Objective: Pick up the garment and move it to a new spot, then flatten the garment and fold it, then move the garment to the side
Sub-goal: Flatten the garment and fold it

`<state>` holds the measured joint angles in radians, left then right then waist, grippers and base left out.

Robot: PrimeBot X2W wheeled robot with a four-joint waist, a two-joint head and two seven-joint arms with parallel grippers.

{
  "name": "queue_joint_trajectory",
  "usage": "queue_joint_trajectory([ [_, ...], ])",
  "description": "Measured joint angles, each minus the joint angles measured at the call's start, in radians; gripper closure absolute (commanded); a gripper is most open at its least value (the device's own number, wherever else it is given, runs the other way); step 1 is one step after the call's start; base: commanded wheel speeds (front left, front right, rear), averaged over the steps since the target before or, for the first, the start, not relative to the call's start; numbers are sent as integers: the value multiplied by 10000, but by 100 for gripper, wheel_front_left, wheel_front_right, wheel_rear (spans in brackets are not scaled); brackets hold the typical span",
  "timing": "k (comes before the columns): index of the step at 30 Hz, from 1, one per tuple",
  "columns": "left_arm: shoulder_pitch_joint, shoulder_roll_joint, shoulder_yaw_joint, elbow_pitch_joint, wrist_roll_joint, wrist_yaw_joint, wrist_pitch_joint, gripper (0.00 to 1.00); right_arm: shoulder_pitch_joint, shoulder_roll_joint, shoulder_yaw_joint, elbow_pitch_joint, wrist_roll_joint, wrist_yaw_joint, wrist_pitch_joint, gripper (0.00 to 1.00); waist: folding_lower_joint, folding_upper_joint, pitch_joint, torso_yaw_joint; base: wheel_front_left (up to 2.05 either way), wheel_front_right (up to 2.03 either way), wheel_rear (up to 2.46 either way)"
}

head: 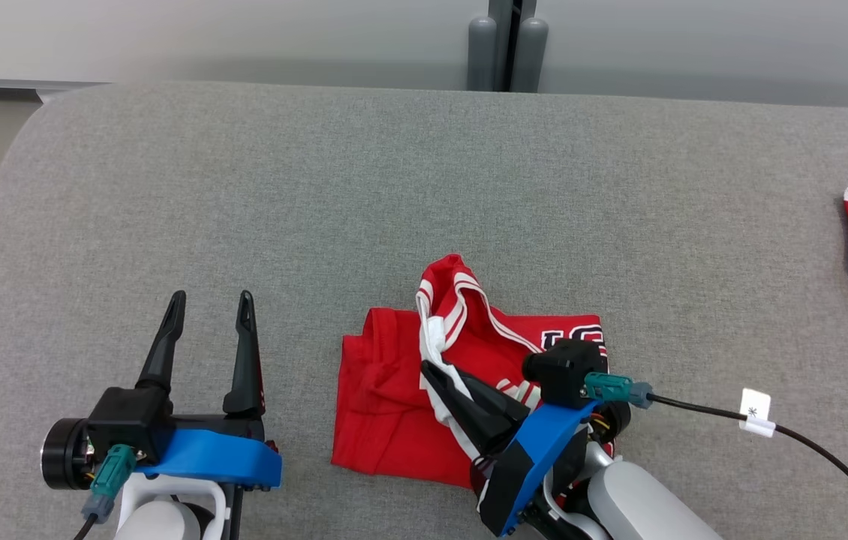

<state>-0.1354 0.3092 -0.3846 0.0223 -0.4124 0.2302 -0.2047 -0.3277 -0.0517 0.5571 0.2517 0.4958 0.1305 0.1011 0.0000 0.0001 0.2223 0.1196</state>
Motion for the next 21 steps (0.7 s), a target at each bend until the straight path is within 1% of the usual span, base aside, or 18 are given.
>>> queue_joint_trajectory([
  [1, -42, -6, -17, 56, 0, -17, -8, 0, -147, 0, 144, 209, 136, 0, -203, 100, 0, -1, 22, 16, 0, 0, 0],
  [2, -81, -10, -27, 104, 0, -21, -10, 0, -284, 4, 253, 383, 217, 0, -412, 96, 0, 0, 43, 20, 0, 0, 0],
  [3, -114, -12, -38, 153, 0, -25, -23, 0, -422, 8, 355, 583, 299, 0, -560, 67, 0, 0, 56, 21, 0, 0, 0],
  [4, -129, -15, -52, 188, 0, -35, -40, 0, -553, 0, 481, 779, 399, 0, -696, 26, 0, 0, 64, 20, 0, 0, 0],
  [5, -140, -23, -61, 230, 0, -35, -42, 0, -658, 2, 596, 911, 472, 0, -861, 0, 0, 0, 71, 16, 0, 0, 0],
  [8, -183, -27, -75, 316, 0, -54, -84, 0, -1030, 12, 1018, 1057, 644, 0, -1448, 0, 0, 0, 90, -5, 0, 0, 0],
  [11, -239, -13, -79, 364, 52, -19, -132, 0, -1323, 10, 1244, 930, 715, 0, -2038, 0, 0, 0, 78, -45, 0, 0, 0],
  [14, -239, 8, -67, 374, 75, -2, -173, 0, -1464, 27, 1047, 453, 435, 0, -2598, 0, 0, -1, 66, -113, 0, 0, 0],
  [17, -215, 50, -17, 366, 75, 73, -186, 0, -1434, 12, 104, -169, -201, 2, -2955, 0, 0, 0, 43, -217, 0, 0, 0],
  [19, -152, 84, 40, 353, 75, 119, -211, 0, -1212, -132, -842, -681, -608, 2, -3055, 0, 0, 0, 19, -302, 0, 0, 0],
  [21, -101, 127, 90, 337, 75, 171, -230, 0, -648, -426, -1918, -1141, -1016, 0, -3095, 0, 0, 0, -6, -400, 0, 0, 0],
])
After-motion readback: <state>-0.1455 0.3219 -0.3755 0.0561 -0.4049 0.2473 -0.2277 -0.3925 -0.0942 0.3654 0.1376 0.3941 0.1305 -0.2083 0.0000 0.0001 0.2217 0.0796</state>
